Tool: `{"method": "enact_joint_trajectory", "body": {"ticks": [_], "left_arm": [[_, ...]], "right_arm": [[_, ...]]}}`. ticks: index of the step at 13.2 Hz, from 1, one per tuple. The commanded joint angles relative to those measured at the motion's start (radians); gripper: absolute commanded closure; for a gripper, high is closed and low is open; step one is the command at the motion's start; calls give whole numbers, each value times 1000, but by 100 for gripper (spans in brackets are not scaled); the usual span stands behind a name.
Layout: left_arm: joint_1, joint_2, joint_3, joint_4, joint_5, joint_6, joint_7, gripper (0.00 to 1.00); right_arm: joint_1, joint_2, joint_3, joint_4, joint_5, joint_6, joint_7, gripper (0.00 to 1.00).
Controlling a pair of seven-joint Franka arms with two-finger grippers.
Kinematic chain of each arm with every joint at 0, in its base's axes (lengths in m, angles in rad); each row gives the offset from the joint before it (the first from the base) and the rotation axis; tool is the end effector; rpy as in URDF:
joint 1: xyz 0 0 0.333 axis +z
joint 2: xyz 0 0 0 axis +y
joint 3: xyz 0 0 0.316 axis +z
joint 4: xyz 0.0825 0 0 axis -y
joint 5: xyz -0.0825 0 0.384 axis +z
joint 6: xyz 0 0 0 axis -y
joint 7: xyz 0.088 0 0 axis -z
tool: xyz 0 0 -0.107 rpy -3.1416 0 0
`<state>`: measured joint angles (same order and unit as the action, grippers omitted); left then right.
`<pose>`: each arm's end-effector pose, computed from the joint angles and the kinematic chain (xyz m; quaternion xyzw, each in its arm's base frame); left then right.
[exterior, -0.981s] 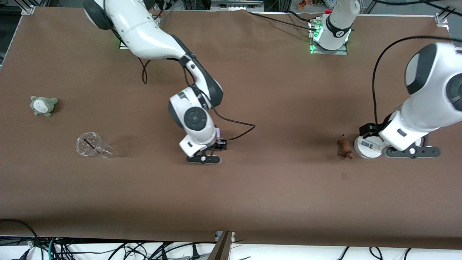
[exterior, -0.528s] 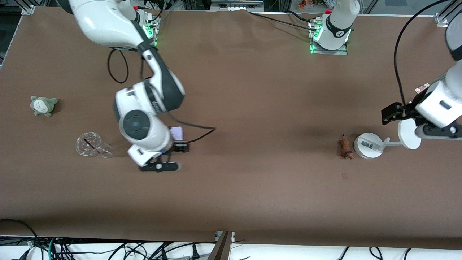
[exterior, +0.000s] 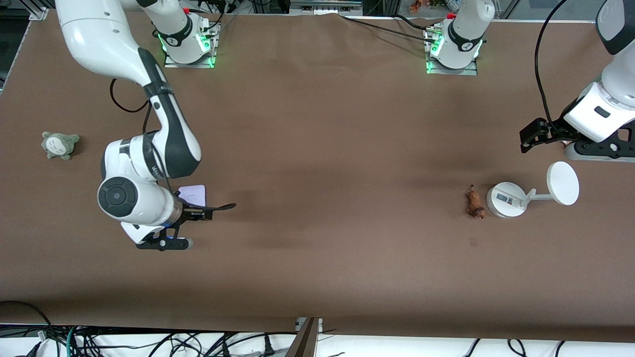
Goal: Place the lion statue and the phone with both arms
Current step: 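Carry the phone toward the glass cup while the left gripper returns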
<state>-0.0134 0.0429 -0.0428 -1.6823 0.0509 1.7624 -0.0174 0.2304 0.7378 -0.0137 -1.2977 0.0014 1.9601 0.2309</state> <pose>0.5794 -0.0276 0.5641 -0.9993 0.0237 -0.0195 0.0234 0.7159 0.1601 0.2997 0.9993 -0.0058 -0.0358 0.0123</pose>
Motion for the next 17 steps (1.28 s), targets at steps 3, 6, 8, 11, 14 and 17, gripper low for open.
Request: {"method": "enact_joint_trajectory", "body": {"ticks": [3, 6, 8, 11, 14, 17], "left_arm": [[-10, 8, 15, 29, -13, -15, 7, 0], [-8, 14, 14, 35, -13, -15, 8, 0], [-10, 14, 14, 33, -13, -18, 8, 0], [-10, 14, 11, 33, -13, -18, 8, 0], [-10, 14, 9, 33, -13, -20, 7, 0], [-10, 14, 9, 33, -13, -20, 7, 0]], "right_arm": [[-51, -5, 9, -173, 12, 209, -38, 70], [-56, 41, 9, -216, 11, 339, -38, 70], [-57, 63, 9, -218, 11, 379, -38, 70], [-71, 64, 9, -219, 6, 381, -54, 69], [-91, 64, 9, -225, 6, 382, -97, 68], [-97, 64, 9, -226, 6, 382, -108, 64]]}}
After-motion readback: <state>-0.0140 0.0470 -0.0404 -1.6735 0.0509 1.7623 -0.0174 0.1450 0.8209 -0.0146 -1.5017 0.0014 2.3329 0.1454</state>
